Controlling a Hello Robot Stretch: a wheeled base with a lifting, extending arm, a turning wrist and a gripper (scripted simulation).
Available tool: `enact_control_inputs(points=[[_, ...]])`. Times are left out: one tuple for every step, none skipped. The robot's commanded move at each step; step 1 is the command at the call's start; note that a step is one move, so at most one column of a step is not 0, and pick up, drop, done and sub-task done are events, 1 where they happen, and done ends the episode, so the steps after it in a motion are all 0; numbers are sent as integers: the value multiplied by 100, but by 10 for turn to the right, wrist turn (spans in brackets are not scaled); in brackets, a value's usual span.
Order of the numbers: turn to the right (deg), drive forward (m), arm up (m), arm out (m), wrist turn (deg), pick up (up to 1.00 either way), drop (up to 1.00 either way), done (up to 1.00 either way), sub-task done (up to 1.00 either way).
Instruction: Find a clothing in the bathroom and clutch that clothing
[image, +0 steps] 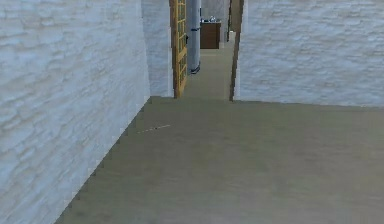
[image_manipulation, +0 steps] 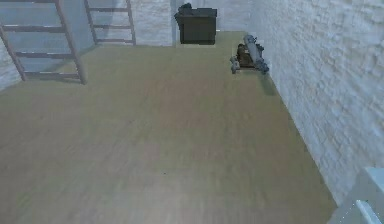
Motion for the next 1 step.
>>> enact_control_inputs(points=[[60,0,0,0,0,0,0,0,0]])
